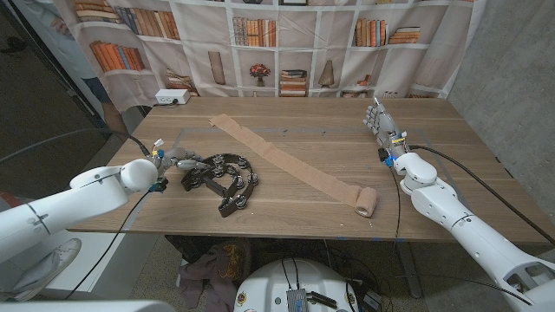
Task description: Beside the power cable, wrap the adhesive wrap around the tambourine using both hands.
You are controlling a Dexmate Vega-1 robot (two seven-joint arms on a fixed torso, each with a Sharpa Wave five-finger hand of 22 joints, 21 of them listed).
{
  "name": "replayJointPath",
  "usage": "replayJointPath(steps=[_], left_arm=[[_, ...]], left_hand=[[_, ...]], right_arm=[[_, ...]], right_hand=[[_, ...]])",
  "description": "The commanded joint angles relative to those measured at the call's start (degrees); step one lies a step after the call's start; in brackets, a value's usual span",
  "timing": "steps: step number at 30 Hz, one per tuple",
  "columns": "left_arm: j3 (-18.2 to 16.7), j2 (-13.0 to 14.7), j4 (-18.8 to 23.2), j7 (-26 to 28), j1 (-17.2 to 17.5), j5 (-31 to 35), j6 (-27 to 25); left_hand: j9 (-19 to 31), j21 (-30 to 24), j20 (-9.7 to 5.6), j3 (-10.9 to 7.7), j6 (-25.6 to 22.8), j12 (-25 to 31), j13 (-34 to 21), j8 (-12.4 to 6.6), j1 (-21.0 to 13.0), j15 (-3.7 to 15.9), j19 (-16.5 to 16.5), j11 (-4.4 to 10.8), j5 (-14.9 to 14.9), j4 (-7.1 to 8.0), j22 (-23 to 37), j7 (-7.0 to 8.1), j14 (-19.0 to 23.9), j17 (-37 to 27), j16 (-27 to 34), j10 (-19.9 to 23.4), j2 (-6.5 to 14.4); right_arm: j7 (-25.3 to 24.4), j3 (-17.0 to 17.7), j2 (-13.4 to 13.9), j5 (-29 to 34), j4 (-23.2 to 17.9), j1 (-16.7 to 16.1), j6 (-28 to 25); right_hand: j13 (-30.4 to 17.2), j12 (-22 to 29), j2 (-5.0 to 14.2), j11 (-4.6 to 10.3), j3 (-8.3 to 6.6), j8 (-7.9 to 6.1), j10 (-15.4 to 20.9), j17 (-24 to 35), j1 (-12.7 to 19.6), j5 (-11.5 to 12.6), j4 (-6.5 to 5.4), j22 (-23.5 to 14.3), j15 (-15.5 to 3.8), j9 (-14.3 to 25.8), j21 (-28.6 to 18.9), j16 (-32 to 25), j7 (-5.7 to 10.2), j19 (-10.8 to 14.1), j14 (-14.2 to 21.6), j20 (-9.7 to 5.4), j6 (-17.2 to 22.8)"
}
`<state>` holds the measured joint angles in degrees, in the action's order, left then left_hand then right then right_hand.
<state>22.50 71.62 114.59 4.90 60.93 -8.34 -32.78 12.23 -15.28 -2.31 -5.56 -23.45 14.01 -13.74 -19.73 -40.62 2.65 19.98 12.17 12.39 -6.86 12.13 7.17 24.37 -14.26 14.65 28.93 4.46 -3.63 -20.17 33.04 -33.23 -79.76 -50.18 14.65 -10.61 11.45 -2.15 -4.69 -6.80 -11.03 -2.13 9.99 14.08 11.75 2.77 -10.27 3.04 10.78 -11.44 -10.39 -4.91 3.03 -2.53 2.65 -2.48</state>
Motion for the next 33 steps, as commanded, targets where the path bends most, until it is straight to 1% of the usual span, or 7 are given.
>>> replayJointPath(steps=[1, 12, 18, 23, 25, 27, 33], left_arm=[[0.89, 0.58, 1.50, -1.20, -1.00, 0.05, -3.43], [2.14, 0.88, 2.07, -2.91, -2.39, 0.05, -5.17], [2.61, 0.13, 1.46, -3.47, -2.97, -0.72, -5.68], [4.06, -0.06, 1.73, -4.35, -4.10, 0.33, -6.73], [3.47, -0.23, 1.40, -3.86, -3.53, -0.61, -6.09], [4.29, -0.24, 1.78, -4.33, -4.26, 0.13, -7.52], [4.49, -0.05, 2.09, -4.54, -4.29, -0.33, -8.10]], left_hand=[[0.18, -0.42, 0.35, 0.12, -0.33, 0.30, -0.07, -0.28, 0.04, 8.63, 0.56, -0.20, 0.00, 0.09, 0.19, -0.01, 0.69, -0.20, 0.32, 0.64, -0.13], [0.10, -0.29, 0.91, 0.24, 0.50, 0.06, -0.11, 0.16, 0.37, 8.40, -0.11, -0.20, -0.04, 0.28, 0.27, -0.32, -0.10, -0.27, -0.13, 0.48, -0.23], [0.06, -0.23, 1.04, 0.32, 0.62, -0.07, -0.14, 0.27, 0.58, 8.28, -0.43, -0.22, -0.06, 0.39, 0.31, -0.22, -0.37, -0.30, -0.29, 0.32, -0.28], [0.05, -0.23, 0.97, 0.35, 0.70, -0.13, -0.15, 0.33, 0.66, 8.32, -0.50, -0.23, -0.06, 0.44, 0.32, -0.30, -0.49, -0.32, -0.36, 0.25, -0.29], [0.04, -0.20, 1.06, 0.35, 0.67, -0.15, -0.15, 0.34, 0.69, 8.38, -0.63, -0.22, -0.06, 0.46, 0.33, -0.34, -0.44, -0.33, -0.35, 0.23, -0.28], [0.03, -0.21, 1.13, 0.35, 0.75, -0.16, -0.15, 0.38, 0.71, 8.35, -0.64, -0.22, -0.06, 0.47, 0.34, -0.30, -0.46, -0.34, -0.37, 0.23, -0.27], [0.01, -0.23, 1.21, 0.37, 0.77, -0.19, -0.17, 0.43, 0.80, 8.34, -0.70, -0.20, -0.07, 0.53, 0.37, -0.32, -0.33, -0.36, -0.35, 0.27, -0.26]], right_arm=[[0.71, 0.24, 0.17, -0.47, 0.16, 0.03, 0.35], [1.96, 0.38, 0.01, -1.19, 0.85, -0.06, 1.26], [2.21, 0.58, 0.00, -1.47, 0.92, -0.34, 1.73], [2.30, 0.84, 0.14, -1.74, 0.70, -0.74, 1.97], [2.27, 0.99, 0.17, -1.90, 0.60, -0.91, 2.06], [2.35, 1.09, 0.25, -2.04, 0.51, -1.05, 2.09], [2.63, 1.25, 0.43, -2.28, 0.36, -1.18, 2.14]], right_hand=[[-0.03, 0.39, 0.15, 0.13, 0.29, -0.27, 0.00, 0.28, 0.22, -0.04, 0.14, -0.07, -0.47, 0.28, 0.11, -0.20, -0.12, 0.46, -0.08, 0.15, -0.33], [-0.03, 0.39, 0.19, 0.06, 0.38, -0.28, -0.03, 0.31, 0.08, -0.06, 0.10, -0.08, -0.48, 0.28, 0.10, -0.24, -0.17, 0.53, 0.00, 0.19, -0.31], [-0.03, 0.40, 0.22, 0.15, 0.43, -0.28, 0.01, 0.32, 0.02, -0.06, 0.08, -0.08, -0.51, 0.28, 0.08, -0.27, -0.14, 0.60, 0.09, 0.19, -0.34], [-0.03, 0.41, 0.27, 0.18, 0.45, -0.28, 0.03, 0.31, 0.02, -0.06, 0.09, -0.08, -0.64, 0.28, 0.07, -0.29, -0.13, 0.64, 0.17, 0.23, -0.34], [-0.02, 0.41, 0.29, 0.23, 0.46, -0.28, 0.02, 0.31, 0.02, -0.06, 0.10, -0.08, -0.64, 0.28, 0.07, -0.31, -0.14, 0.67, 0.24, 0.23, -0.34], [-0.02, 0.41, 0.31, 0.24, 0.46, -0.28, 0.03, 0.31, 0.03, -0.05, 0.11, -0.08, -0.63, 0.28, 0.06, -0.32, -0.12, 0.70, 0.27, 0.25, -0.34], [-0.03, 0.44, 0.35, 0.14, 0.48, -0.28, 0.09, 0.30, 0.03, -0.05, 0.12, -0.08, -0.67, 0.28, 0.04, -0.32, -0.05, 0.79, 0.32, 0.24, -0.34]])
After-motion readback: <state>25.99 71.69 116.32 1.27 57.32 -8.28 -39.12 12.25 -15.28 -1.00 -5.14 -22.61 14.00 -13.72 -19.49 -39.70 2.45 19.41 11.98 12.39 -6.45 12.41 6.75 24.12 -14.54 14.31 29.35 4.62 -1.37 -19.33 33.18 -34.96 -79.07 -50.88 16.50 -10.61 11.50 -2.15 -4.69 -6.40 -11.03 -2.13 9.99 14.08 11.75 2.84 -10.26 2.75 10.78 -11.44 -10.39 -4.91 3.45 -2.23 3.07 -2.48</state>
